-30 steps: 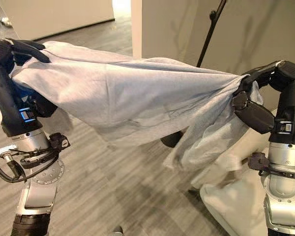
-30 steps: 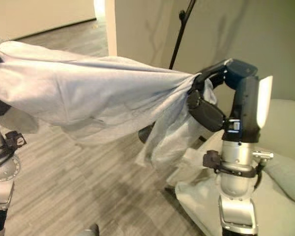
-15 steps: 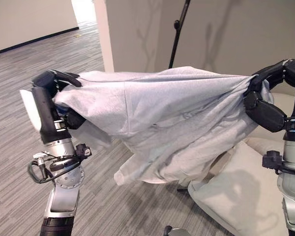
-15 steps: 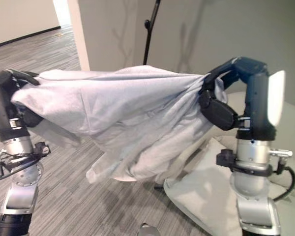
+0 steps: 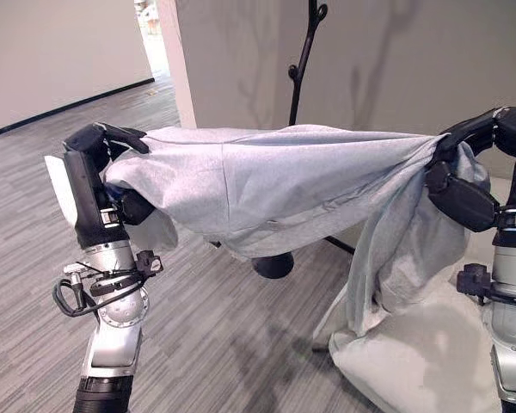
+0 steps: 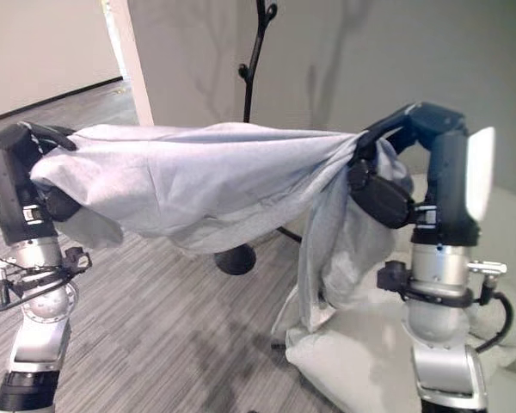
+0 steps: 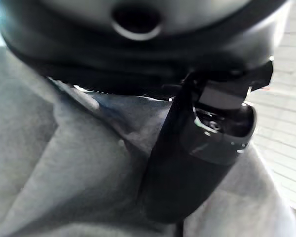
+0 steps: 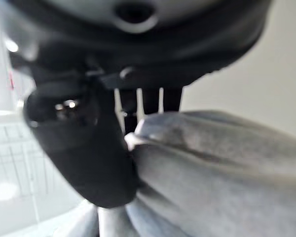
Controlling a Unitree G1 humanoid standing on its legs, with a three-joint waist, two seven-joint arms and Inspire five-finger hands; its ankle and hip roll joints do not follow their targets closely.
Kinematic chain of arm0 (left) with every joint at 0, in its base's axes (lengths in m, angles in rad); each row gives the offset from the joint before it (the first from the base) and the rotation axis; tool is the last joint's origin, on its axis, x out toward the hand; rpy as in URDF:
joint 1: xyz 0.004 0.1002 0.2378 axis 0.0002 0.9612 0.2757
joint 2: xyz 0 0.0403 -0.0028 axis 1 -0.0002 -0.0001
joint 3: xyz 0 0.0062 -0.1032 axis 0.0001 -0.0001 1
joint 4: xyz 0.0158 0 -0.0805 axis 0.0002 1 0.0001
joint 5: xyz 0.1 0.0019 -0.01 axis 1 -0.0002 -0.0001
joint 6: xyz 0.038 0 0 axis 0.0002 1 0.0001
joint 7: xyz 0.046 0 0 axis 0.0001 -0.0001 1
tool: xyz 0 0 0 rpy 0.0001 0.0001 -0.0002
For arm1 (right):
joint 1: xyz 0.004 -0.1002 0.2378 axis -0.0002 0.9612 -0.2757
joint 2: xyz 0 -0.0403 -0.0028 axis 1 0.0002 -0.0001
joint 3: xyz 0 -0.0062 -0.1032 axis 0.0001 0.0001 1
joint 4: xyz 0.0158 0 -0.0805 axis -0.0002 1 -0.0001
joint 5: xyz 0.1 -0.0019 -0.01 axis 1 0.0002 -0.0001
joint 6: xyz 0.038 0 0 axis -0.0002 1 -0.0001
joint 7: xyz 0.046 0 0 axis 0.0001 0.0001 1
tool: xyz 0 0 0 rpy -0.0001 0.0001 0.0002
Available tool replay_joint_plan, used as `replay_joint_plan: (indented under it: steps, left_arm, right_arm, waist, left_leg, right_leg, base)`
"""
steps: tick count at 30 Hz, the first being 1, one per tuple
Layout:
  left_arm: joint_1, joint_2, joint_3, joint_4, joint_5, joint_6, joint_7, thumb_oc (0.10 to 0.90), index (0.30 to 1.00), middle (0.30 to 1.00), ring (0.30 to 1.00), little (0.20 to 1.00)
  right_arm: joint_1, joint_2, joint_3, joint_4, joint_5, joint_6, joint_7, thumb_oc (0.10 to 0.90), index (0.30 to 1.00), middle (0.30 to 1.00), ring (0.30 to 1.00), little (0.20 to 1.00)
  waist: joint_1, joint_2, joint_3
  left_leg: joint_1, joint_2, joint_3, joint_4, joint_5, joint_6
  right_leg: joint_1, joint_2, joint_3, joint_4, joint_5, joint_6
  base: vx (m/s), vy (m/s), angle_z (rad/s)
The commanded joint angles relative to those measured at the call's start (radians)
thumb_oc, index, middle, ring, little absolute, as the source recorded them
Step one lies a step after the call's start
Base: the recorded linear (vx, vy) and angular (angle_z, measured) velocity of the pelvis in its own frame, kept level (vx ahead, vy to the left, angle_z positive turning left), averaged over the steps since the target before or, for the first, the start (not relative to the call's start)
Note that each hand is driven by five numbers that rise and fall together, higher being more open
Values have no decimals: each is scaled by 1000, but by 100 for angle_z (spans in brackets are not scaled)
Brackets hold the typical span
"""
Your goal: Hang the clothes on the sofa on the clothes rack.
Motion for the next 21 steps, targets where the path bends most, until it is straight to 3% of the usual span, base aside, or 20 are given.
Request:
replay_joint_plan:
  steps: [1,2,4,5,7,8,9,11,12,13,16,18,19,20,21]
  left_arm:
    - [-50,78,111,-56,25,-45,111,400,300,300,300,300]
    - [-49,78,110,-56,26,-45,114,400,300,300,300,300]
    - [-45,85,114,-51,30,-50,144,400,300,300,300,300]
    - [-50,92,104,-42,44,-52,177,400,300,300,300,300]
    - [-53,95,95,-32,48,-51,188,400,300,300,300,300]
    - [-51,94,83,-36,49,-49,179,400,300,300,300,300]
    - [-48,93,81,-37,50,-48,177,400,300,300,300,300]
    - [-50,85,59,-27,47,-46,172,400,300,300,300,300]
    - [-59,97,36,-24,54,-39,152,400,300,300,300,300]
    - [-59,97,35,-24,53,-39,152,400,300,300,300,300]
    - [-70,123,26,-22,53,-29,143,400,300,300,300,300]
    - [-70,125,25,-22,52,-24,140,400,300,300,300,300]
    - [-73,123,25,-19,47,-24,138,400,300,300,300,300]
    - [-75,128,23,-27,45,-25,130,400,300,300,300,300]
    - [-76,127,23,-27,45,-25,130,400,300,300,300,300]
  right_arm:
    - [-101,-18,-100,-41,-43,-19,-134,400,300,300,300,300]
    - [-101,-17,-97,-42,-50,-17,-139,400,300,300,300,300]
    - [-104,-21,-96,-32,-94,3,-184,400,300,300,300,300]
    - [-109,-10,-85,-29,-126,17,-223,400,300,300,300,300]
    - [-106,-4,-86,-22,-127,22,-240,400,300,300,300,300]
    - [-94,13,-87,-23,-148,35,-244,400,300,300,300,300]
    - [-88,14,-88,-28,-151,37,-244,400,300,300,300,300]
    - [-60,34,-104,-44,-176,53,-241,400,300,300,300,300]
    - [-40,64,-107,-55,-195,74,-230,400,300,300,300,300]
    - [-40,66,-107,-56,-195,75,-229,400,300,300,300,300]
    - [-49,104,-87,-63,-220,103,-224,400,300,300,300,300]
    - [-54,112,-78,-64,-224,109,-219,400,300,300,300,300]
    - [-60,116,-70,-62,-231,114,-217,400,300,300,300,300]
    - [-66,116,-64,-64,-244,116,-214,400,300,300,300,300]
    - [-67,116,-64,-65,-246,117,-213,400,300,300,300,300]
  waist:
    - [16,1,-64]
    - [14,5,-65]
    - [26,13,-57]
    - [25,33,-48]
    - [22,41,-51]
    - [13,64,-61]
    - [19,62,-62]
    - [16,71,-76]
    - [9,60,-87]
    - [11,57,-88]
    - [3,43,-99]
    - [3,36,-95]
    - [6,34,-91]
    - [16,46,-83]
    - [14,43,-81]
  left_leg:
    - [13,9,-95,-136,53,-10]
    - [27,13,-97,-171,76,-16]
    - [-7,56,-161,-223,120,-43]
    - [-26,94,-203,-244,161,-69]
    - [-29,109,-204,-242,165,-82]
    - [-16,111,-169,-242,158,-87]
    - [-10,109,-163,-242,153,-87]
    - [7,81,-153,-236,137,-77]
    - [25,24,-134,-227,103,-44]
    - [25,21,-131,-227,102,-43]
    - [74,-73,-92,-250,48,26]
    - [84,-100,-80,-250,34,47]
    - [91,-120,-61,-250,22,64]
    - [108,-143,-36,-250,-1,84]
    - [109,-150,-37,-250,-2,88]
  right_leg:
    - [41,33,32,-83,-38,35]
    - [40,40,30,-83,-38,31]
    - [62,22,61,-81,-59,41]
    - [75,12,83,-70,-75,50]
    - [93,3,94,-68,-90,59]
    - [109,-20,88,-60,-96,76]
    - [111,-23,92,-59,-98,79]
    - [108,-58,95,-41,-88,94]
    - [93,-108,108,-3,-70,115]
    - [91,-112,109,-1,-71,116]
    - [42,-178,130,97,-16,134]
    - [18,-196,140,135,2,136]
    - [-5,-218,128,176,29,138]
    - [-35,-270,39,252,82,117]
    - [-40,-279,41,265,78,119]
  base:
    - [136,151,-16]
    - [136,134,-23]
    - [200,253,-39]
    - [205,250,-37]
    - [231,350,-37]
    - [227,408,-41]
    - [244,528,-32]
    - [184,424,-7]
    - [141,297,16]
    - [219,419,14]
    - [144,454,-3]
    - [56,267,-27]
    - [40,379,-27]
    - [39,378,-20]
    - [41,367,-44]
